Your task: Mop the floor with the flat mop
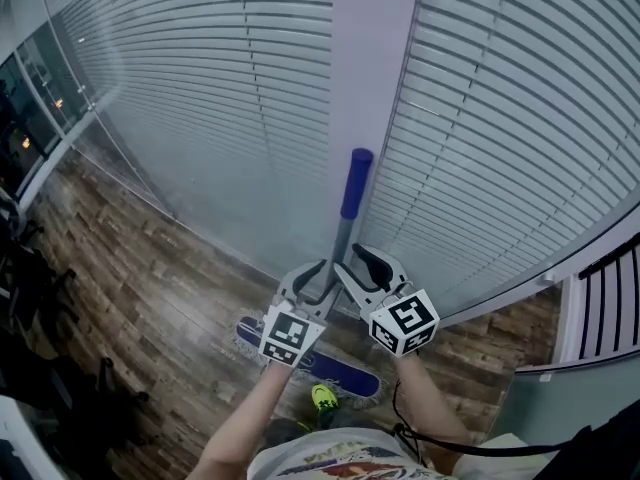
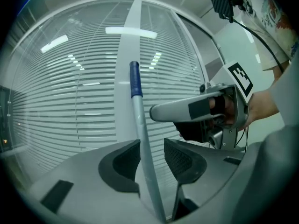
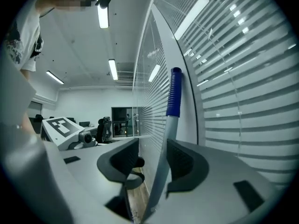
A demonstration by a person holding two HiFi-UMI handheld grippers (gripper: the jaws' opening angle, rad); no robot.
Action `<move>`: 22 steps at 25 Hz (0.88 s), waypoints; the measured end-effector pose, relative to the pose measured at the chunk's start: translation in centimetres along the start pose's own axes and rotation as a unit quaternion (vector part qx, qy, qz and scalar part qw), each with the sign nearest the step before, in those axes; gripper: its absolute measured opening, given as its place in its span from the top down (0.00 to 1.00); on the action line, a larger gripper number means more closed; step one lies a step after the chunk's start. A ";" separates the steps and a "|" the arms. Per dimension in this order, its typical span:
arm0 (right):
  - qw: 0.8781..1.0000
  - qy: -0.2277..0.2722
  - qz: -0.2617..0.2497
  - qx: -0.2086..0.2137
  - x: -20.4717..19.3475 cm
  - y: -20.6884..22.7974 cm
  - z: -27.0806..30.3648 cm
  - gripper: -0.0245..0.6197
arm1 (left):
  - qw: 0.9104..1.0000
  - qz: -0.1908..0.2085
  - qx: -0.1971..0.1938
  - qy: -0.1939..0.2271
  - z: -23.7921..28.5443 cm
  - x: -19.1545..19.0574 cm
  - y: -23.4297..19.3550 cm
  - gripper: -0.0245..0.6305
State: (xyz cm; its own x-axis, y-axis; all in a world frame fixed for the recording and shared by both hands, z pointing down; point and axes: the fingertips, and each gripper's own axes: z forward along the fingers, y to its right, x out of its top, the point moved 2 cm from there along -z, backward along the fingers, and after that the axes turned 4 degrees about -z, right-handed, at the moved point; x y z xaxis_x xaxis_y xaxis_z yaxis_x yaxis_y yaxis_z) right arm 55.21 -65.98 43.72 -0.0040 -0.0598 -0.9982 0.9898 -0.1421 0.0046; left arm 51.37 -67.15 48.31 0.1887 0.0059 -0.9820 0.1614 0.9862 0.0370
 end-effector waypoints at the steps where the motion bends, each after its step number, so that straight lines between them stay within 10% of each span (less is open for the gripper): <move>1: 1.000 0.000 0.000 -0.004 0.1 0.6 0.4 0.70 | 1.000 -0.003 -0.001 -0.003 0.6 -0.3 -0.4 0.75; 22: 1.000 -0.009 -0.005 0.020 1.3 2.8 5.3 0.69 | 1.000 -0.016 -0.010 -0.003 4.5 -0.9 -2.3 0.78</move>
State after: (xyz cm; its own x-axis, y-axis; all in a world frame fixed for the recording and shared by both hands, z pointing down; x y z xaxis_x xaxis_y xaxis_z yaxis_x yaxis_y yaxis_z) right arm 57.28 -71.66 42.77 -0.0173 -0.0763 -0.9969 0.9832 -0.1823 -0.0031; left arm 55.22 -70.17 49.97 0.1887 -0.0268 -0.9817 0.1480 0.9890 0.0014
